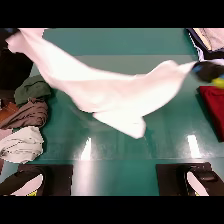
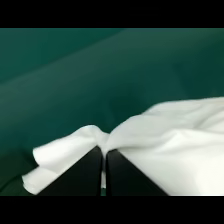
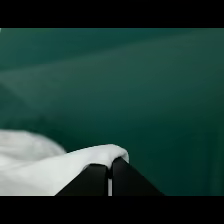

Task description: Fold the shirts.

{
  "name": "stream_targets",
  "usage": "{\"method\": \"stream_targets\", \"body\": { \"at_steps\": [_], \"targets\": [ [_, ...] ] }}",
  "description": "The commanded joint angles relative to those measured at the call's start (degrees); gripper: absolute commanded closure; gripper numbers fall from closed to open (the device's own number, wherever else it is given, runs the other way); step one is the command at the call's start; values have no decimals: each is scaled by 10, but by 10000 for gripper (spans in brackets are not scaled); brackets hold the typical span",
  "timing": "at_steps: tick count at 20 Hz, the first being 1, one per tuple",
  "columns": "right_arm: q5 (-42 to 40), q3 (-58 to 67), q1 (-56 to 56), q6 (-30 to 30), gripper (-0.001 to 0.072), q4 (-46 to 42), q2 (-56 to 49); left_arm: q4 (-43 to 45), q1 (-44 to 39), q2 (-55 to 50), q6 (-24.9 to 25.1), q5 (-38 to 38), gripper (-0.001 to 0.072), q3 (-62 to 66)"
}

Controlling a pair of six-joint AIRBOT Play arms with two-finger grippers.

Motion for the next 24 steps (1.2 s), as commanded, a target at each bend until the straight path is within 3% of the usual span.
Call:
{"method": "stream_targets", "body": {
  "at_steps": [1, 6, 13, 15, 18, 24],
  "targets": [
    [27, 133, -87, -30, 694, -10, 52, -88, 0, 9, -11, 10, 684, 102],
    [82, 318, -140, -55, 694, -10, 16, -200, 0, 73, -10, 72, 684, 101],
    [226, 585, -151, -66, 695, -9, -156, -186, 0, 106, -11, 36, 685, 84],
    [256, 592, -143, -56, 695, -9, -197, -158, 0, 96, -12, 27, 684, 15],
    [233, 499, -96, -56, 695, -19, -237, -142, 0, 59, -23, 23, 685, -111],
    [84, 401, 11, -35, 694, -167, -373, -137, 0, -124, -13, 122, 684, -255]
  ]
}}
